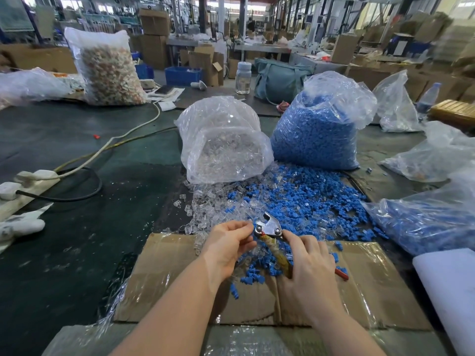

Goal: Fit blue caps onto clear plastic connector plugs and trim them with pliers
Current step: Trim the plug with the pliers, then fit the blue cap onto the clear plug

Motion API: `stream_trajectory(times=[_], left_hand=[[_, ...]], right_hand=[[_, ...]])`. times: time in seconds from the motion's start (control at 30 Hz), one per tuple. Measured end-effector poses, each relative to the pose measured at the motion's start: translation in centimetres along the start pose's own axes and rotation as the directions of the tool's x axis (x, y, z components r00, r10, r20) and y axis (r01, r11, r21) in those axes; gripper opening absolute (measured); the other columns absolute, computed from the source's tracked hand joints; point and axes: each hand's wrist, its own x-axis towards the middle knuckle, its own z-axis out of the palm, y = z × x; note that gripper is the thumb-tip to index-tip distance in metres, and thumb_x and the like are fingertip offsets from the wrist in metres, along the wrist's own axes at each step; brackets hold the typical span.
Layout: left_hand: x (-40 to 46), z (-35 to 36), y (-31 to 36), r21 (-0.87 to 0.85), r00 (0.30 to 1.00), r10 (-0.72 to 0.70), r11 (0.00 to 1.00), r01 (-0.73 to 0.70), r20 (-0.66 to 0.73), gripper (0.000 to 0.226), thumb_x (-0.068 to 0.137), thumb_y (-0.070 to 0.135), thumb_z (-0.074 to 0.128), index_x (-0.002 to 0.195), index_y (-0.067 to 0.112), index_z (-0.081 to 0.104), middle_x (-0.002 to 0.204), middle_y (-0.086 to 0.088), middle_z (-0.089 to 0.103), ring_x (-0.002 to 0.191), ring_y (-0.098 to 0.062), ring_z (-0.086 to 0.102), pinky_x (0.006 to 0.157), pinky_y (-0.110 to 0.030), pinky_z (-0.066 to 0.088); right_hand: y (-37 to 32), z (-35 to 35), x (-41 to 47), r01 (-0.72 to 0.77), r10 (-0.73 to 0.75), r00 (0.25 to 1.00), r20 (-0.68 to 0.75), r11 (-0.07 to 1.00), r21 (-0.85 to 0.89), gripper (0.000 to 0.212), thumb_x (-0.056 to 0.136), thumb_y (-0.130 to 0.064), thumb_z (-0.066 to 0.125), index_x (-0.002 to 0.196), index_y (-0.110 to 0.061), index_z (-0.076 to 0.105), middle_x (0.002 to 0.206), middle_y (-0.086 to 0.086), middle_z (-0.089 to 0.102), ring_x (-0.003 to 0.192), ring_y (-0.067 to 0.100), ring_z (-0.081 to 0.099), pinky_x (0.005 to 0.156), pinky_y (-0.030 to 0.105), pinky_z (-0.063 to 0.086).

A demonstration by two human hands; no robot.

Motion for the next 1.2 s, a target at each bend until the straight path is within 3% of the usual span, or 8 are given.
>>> stream_trajectory(times=[0.33, 0.4, 0.47, 0.63, 0.8, 0.9, 1.07, 1.2], left_hand=[[0.6, 0.3, -0.6, 0.441, 0.973, 0.198, 0.889, -0.128, -0.117, 0.009, 0.094, 0.01, 0.051, 0.091, 0.012, 0.06, 0.067, -0.003, 0.055, 0.055, -0.008, 0.055, 0.064, -0.028, 0.052], [0.6, -0.1, -0.5, 0.407, 0.972, 0.2, 0.903, -0.135, -0.122, 0.01, 0.093, 0.008, 0.052, 0.09, 0.012, 0.06, 0.07, -0.004, 0.057, 0.055, -0.007, 0.057, 0.057, -0.02, 0.05], [0.5, -0.6, -0.4, 0.287, 0.983, 0.156, 0.95, -0.122, -0.096, 0.008, 0.09, 0.003, 0.054, 0.092, 0.006, 0.061, 0.078, -0.007, 0.059, 0.061, -0.01, 0.058, 0.062, -0.021, 0.053], [0.1, -1.3, -0.4, 0.006, 0.998, 0.063, 0.998, -0.063, -0.009, 0.017, 0.091, -0.004, 0.046, 0.099, -0.001, 0.061, 0.083, -0.011, 0.057, 0.071, -0.015, 0.059, 0.061, -0.021, 0.054], [-0.3, -1.5, -0.5, -0.058, 0.998, 0.065, 0.996, -0.066, -0.025, 0.016, 0.087, -0.007, 0.051, 0.096, -0.002, 0.063, 0.084, -0.014, 0.063, 0.07, -0.017, 0.064, 0.057, -0.019, 0.055], [-0.4, -1.5, -0.4, -0.08, 0.996, 0.081, 0.993, -0.084, -0.048, 0.013, 0.083, -0.008, 0.056, 0.093, -0.004, 0.063, 0.078, -0.013, 0.065, 0.065, -0.017, 0.065, 0.054, -0.02, 0.055], [-0.8, -1.0, -0.4, 0.076, 0.986, 0.151, 0.986, -0.147, -0.064, 0.011, 0.083, -0.006, 0.059, 0.092, -0.001, 0.063, 0.077, -0.012, 0.066, 0.063, -0.016, 0.065, 0.056, -0.02, 0.055], [-1.2, -0.5, -0.5, 0.19, 0.977, 0.207, 0.963, -0.194, -0.054, 0.008, 0.084, -0.005, 0.06, 0.09, 0.0, 0.064, 0.077, -0.012, 0.065, 0.063, -0.014, 0.064, 0.056, -0.02, 0.055]], right_hand=[[0.5, 0.4, 0.0, -0.004, 0.003, 1.0, 0.02, 0.999, 0.05, 0.074, 0.082, -0.037, 0.066, 0.143, -0.031, 0.026, 0.122, -0.011, 0.038, 0.113, 0.011, 0.03, 0.102, 0.03, 0.028], [1.0, 0.4, 0.0, -0.05, 0.049, 0.999, 0.022, 0.997, 0.061, 0.072, 0.082, -0.035, 0.065, 0.143, -0.029, 0.027, 0.123, -0.009, 0.039, 0.116, 0.012, 0.032, 0.103, 0.031, 0.027], [1.6, 0.4, 0.2, -0.114, 0.113, 0.993, 0.033, 0.993, 0.03, 0.073, 0.083, -0.034, 0.064, 0.144, -0.028, 0.026, 0.126, -0.006, 0.04, 0.119, 0.015, 0.032, 0.103, 0.031, 0.026], [2.8, 0.3, 1.2, -0.19, 0.196, 0.977, 0.084, 0.979, -0.08, 0.079, 0.082, -0.059, 0.056, 0.146, -0.03, 0.02, 0.133, -0.002, 0.038, 0.125, 0.019, 0.032, 0.104, 0.032, 0.028], [3.1, 0.5, 1.6, -0.179, 0.19, 0.977, 0.092, 0.977, -0.12, 0.078, 0.083, -0.069, 0.043, 0.147, -0.031, 0.019, 0.136, -0.002, 0.038, 0.127, 0.02, 0.032, 0.105, 0.033, 0.026], [2.6, 0.0, 1.7, -0.162, 0.173, 0.983, 0.063, 0.976, -0.149, 0.074, 0.084, -0.07, 0.04, 0.146, -0.033, 0.023, 0.143, -0.003, 0.035, 0.132, 0.021, 0.026, 0.111, 0.037, 0.016], [-0.3, -0.6, 2.2, 0.086, -0.068, 0.993, -0.092, 0.975, 0.204, 0.041, 0.088, -0.034, 0.062, 0.126, -0.021, 0.056, 0.12, -0.006, 0.055, 0.113, 0.011, 0.046, 0.099, 0.026, 0.033], [-2.6, -0.5, 2.4, 0.075, -0.052, 0.997, -0.063, 0.884, 0.46, 0.02, 0.087, -0.023, 0.065, 0.105, -0.014, 0.067, 0.096, -0.004, 0.065, 0.094, 0.012, 0.056, 0.087, 0.025, 0.045]])
